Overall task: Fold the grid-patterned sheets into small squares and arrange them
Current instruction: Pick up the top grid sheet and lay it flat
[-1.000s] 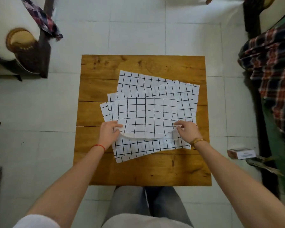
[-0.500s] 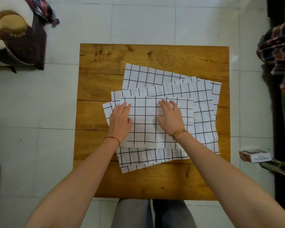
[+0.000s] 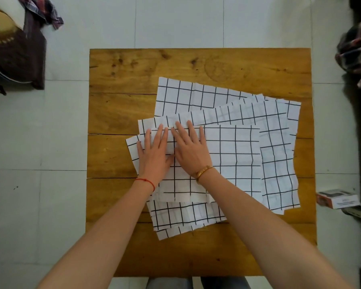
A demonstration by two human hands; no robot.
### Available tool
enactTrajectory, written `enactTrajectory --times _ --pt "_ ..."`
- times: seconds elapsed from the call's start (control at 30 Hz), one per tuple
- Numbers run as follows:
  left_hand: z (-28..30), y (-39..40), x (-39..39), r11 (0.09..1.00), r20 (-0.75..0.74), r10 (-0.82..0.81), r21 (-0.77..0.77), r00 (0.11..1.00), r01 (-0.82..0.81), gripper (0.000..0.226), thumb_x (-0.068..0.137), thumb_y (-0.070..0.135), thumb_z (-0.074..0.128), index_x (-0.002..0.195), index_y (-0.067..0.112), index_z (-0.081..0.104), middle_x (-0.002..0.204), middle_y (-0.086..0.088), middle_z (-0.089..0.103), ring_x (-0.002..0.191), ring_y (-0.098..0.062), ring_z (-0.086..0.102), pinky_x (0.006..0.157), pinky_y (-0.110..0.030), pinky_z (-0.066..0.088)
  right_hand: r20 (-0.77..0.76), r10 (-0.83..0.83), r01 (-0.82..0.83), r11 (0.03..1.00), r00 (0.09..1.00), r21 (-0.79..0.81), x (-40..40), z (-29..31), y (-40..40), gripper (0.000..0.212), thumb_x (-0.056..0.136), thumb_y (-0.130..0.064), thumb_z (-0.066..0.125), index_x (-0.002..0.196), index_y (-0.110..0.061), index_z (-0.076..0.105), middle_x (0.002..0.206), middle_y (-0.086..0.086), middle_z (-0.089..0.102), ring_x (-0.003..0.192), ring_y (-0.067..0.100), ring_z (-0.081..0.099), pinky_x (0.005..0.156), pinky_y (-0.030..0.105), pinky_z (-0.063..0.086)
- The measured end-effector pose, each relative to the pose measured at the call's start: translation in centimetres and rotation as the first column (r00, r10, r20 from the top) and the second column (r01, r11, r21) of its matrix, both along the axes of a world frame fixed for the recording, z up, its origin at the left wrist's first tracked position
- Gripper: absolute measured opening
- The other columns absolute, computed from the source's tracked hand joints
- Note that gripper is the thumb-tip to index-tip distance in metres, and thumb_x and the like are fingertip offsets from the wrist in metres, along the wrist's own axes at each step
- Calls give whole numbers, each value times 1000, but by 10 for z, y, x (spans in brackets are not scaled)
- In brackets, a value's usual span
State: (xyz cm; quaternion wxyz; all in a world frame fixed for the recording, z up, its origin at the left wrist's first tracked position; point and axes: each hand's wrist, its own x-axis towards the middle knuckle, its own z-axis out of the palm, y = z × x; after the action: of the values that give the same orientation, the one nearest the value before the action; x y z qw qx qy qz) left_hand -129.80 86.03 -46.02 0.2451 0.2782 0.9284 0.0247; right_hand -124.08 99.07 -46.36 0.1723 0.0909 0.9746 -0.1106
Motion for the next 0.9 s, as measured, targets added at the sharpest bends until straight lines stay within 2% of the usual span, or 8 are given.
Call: enactTrajectory --times 0.2,0.3,0.4,0.47,0.63,0.7,0.8,0.9 --pt "-2 -4 -1 1000 -14 -28 -2 999 28 84 93 51 46 152 28 -9 161 8 -12 148 -26 -10 116 -59 13 -57 -119 123 989 991 79 36 -8 37 56 99 -34 26 151 -20 15 160 4 8 146 31 3 115 56 11" --pt "-1 -3 -2 1000 -2 -25 1 1000 25 84 93 51 46 152 28 -9 160 8 -13 148 -27 -10 116 -60 13 -69 -272 278 954 960 112 70 -9 72 56 100 -37 26 152 -24 9 160 1 3 147 28 -1 117 54 5" --pt "0 -3 -2 1000 3 -19 2 1000 19 85 93 51 48 153 28 -8 160 9 -13 148 -27 -10 116 -59 12 -47 -442 444 888 896 120 102 -6 111 55 100 -42 17 151 -29 -1 160 -2 -4 146 24 -9 118 52 0" --pt "1 -2 -1 1000 3 -16 5 1000 16 85 93 49 49 153 26 -6 161 8 -11 148 -28 -8 116 -59 11 -35 -505 505 855 862 117 118 -3 131 55 100 -44 15 151 -31 0 160 -2 -3 146 24 -9 118 52 -1" --pt "3 4 -2 999 22 35 32 999 -36 84 90 40 59 153 23 7 162 4 -3 148 -30 -2 117 -57 12 -53 -468 471 880 882 68 127 7 149 59 96 -45 17 151 -24 13 160 1 9 147 26 0 118 53 3" --pt "7 5 1 982 -9 118 151 993 -115 78 87 31 64 151 19 21 160 -2 10 145 -31 12 116 -52 22 -83 -436 439 898 896 14 123 13 141 61 95 -44 26 151 -21 15 159 1 14 146 27 5 118 51 6" --pt "19 2 13 885 -51 349 348 936 -311 56 86 20 64 137 15 42 142 -7 40 128 -26 37 103 -39 40 -105 -309 307 951 945 -38 115 20 118 65 92 -45 34 149 -17 20 156 4 21 145 29 14 117 50 12" --pt "24 -6 29 763 36 573 342 819 -549 37 86 19 63 121 12 52 119 -8 52 110 -26 48 92 -39 47 -109 -187 180 981 976 -71 107 22 91 66 91 -42 46 147 -14 26 153 6 29 142 30 23 116 50 19"
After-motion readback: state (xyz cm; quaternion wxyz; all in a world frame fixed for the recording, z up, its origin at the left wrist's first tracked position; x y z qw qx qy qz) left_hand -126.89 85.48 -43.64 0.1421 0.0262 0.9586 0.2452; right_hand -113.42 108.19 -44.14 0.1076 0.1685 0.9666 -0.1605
